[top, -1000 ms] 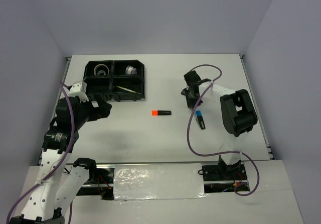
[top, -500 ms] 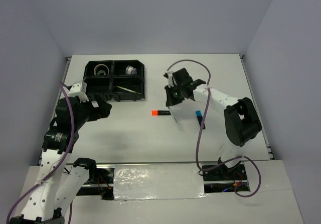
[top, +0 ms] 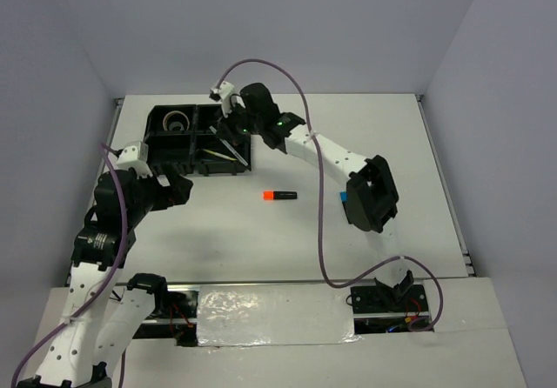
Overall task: Sort the stationery into containers
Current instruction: Place the pen in the storage box.
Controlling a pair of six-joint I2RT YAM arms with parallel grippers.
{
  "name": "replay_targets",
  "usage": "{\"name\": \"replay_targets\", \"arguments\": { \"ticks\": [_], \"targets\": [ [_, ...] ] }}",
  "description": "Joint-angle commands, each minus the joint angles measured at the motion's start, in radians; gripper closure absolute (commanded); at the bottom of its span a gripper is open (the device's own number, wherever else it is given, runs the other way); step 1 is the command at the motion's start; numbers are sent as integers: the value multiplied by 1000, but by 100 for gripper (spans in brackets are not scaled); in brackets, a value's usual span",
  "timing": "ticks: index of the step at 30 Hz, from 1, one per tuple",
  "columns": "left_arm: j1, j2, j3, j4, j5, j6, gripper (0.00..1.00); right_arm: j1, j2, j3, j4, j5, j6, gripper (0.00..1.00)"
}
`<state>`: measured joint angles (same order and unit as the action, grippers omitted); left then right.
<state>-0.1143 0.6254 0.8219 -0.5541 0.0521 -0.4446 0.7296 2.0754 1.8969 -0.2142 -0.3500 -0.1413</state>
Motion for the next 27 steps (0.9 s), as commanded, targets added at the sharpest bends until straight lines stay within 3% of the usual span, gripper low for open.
{"name": "replay_targets", "arguments": {
  "ticks": [1, 4, 10, 21, 23, 24, 26, 27],
  "targets": [
    [-4, 11, -4, 42, 18, 20, 1, 11, 63, 175, 89, 19, -76, 100],
    [-4, 33, 0, 39, 26, 23, 1, 16, 138, 278, 48, 19, -110, 100],
    [-4, 23, -4, 45, 42, 26, 1, 24, 196, 303, 52, 20, -207, 99],
    [-4, 19, -4, 45, 41, 26, 1, 44, 334, 346, 162, 54, -161, 96],
    [-4, 19, -3, 46, 42, 26, 1, 42, 353, 361, 154, 69, -161, 89],
    [-4, 19, -4, 46, 43, 27, 1, 42, 353, 354, 157, 74, -161, 76],
    [-4, 17, -6, 46, 46, 27, 1, 48, 332, 332, 162, 86, -165, 62],
    [-4, 17, -6, 48, 48, 29, 1, 50, 318, 306, 162, 91, -173, 47]
  ]
}}
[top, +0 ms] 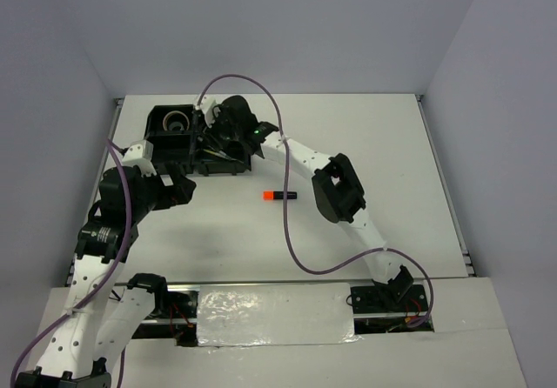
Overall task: Sort the stationery into containers
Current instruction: Place the pen in the storage box.
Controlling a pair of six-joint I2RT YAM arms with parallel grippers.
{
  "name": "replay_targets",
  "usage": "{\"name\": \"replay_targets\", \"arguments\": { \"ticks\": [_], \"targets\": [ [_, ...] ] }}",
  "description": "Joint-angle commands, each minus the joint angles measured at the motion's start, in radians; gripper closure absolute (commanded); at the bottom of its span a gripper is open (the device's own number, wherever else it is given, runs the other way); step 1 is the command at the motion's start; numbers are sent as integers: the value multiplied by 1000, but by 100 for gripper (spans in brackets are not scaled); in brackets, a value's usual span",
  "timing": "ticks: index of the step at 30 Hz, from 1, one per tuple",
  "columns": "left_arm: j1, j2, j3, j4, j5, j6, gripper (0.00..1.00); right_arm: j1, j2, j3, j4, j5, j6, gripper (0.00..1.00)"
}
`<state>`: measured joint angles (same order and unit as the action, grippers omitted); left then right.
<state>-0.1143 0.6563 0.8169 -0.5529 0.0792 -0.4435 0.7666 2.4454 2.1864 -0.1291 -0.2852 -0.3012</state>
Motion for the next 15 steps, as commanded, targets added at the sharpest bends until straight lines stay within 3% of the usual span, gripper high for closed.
{"name": "replay_targets", "arguments": {
  "ticks": [1, 2, 3, 8, 12, 15],
  "targets": [
    [-5, -15, -1, 47, 22, 28, 0, 14, -66, 1, 77, 29, -19, 40],
    [-4, -15, 1, 48, 22, 28, 1, 19, -84, -16, 82, 38, -24, 30],
    [-4, -14, 1, 48, 22, 28, 1, 22, -124, -48, 82, 41, -30, 0],
    [-4, 5, -5, 67, 53, 35, 1, 19, -325, -199, 123, 127, 29, 0],
    [-53, 86, 13, 84, 83, 34, 1, -6, -746, -627, 212, 468, 215, 0],
    [-168, 204, 50, 74, 19, 3, 1, -49, -932, -836, 30, 607, 452, 0]
  ]
}}
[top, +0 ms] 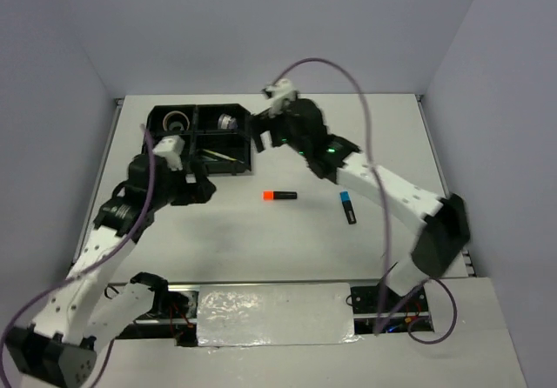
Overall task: Sort the stationery into containers
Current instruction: Place the pen in the storage box, then pick up the pen from the center of the board.
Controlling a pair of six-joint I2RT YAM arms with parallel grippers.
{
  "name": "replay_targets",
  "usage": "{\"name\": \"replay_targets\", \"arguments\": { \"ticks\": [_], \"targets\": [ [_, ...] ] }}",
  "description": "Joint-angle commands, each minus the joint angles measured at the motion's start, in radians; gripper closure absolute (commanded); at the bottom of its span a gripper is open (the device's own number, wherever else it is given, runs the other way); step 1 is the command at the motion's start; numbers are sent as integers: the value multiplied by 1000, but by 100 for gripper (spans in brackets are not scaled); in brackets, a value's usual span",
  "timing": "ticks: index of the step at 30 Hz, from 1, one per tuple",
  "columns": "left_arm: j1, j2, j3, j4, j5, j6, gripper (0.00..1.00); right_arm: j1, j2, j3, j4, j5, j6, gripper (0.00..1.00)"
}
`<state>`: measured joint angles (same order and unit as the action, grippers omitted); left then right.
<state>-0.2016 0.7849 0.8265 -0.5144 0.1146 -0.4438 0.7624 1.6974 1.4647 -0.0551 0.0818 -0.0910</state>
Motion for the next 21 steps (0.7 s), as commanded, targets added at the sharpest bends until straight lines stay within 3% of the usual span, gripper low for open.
{"name": "replay_targets", "arguments": {
  "ticks": [1, 3, 6, 9, 11, 12, 14, 18, 21],
  "targets": [
    [-204, 153, 74, 51, -53, -27, 1, -81, -294, -169, -124, 233, 322, 0],
    [-367, 262, 164, 48, -115, -38, 1, -112, -402, -308, -184, 169, 364, 0],
    [-468, 578, 311, 13, -139, -45, 1, -121, -621, -443, -290, 163, 366, 0],
    [-521, 733, 443, -58, -238, -192, 1, -126, -839, -520, -412, 214, 415, 0],
    [-541, 835, 493, -116, -321, -362, 1, -127, -994, -558, -491, 269, 459, 0],
    [-550, 884, 525, -136, -389, -515, 1, -129, -1040, -567, -521, 289, 473, 0],
    [-568, 919, 523, -145, -423, -649, 0, -132, -1151, -595, -525, 300, 501, 0],
    [-590, 1068, 578, -289, -503, -1046, 2, -133, -1207, -595, -557, 240, 511, 0],
    [-596, 1184, 675, -357, -478, -1131, 2, -133, -1184, -578, -586, 179, 502, 0]
  ]
}}
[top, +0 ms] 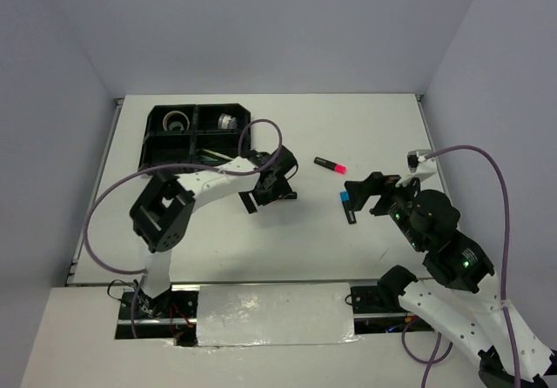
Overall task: Sort the stationery into containers
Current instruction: Pick up the pen from the center of the board.
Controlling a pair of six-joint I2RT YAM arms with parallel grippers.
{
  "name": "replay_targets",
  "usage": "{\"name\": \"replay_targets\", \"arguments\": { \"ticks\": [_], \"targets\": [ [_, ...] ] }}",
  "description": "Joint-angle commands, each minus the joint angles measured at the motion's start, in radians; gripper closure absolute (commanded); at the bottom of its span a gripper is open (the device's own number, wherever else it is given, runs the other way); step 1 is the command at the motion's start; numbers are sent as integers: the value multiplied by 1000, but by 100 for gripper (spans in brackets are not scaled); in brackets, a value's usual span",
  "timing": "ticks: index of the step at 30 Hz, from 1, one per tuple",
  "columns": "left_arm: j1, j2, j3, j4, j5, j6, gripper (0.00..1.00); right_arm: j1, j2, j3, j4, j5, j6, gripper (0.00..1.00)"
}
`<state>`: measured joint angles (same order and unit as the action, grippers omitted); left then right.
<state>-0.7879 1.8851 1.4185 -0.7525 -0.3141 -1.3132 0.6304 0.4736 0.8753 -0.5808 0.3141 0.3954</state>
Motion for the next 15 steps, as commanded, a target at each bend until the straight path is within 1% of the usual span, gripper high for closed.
{"name": "replay_targets", "arguments": {
  "ticks": [1, 4, 8, 10, 15],
  "targets": [
    [-13, 103, 101, -122, -51, -274, 2, -1, 45, 10, -60, -73, 14, 0],
    [-25, 115, 120, -82, -72, -317, 2, 0, 53, -13, -45, -147, 5, 0],
    [-30, 106, 112, -91, -105, -389, 2, -1, 50, -33, -31, -178, -10, 0],
    [-30, 115, 135, -120, -129, -400, 2, 0, 49, -39, -30, -181, -13, 0],
    [-30, 160, 186, -131, -135, -393, 3, 0, 65, -52, -10, -199, -35, 0]
  ]
}}
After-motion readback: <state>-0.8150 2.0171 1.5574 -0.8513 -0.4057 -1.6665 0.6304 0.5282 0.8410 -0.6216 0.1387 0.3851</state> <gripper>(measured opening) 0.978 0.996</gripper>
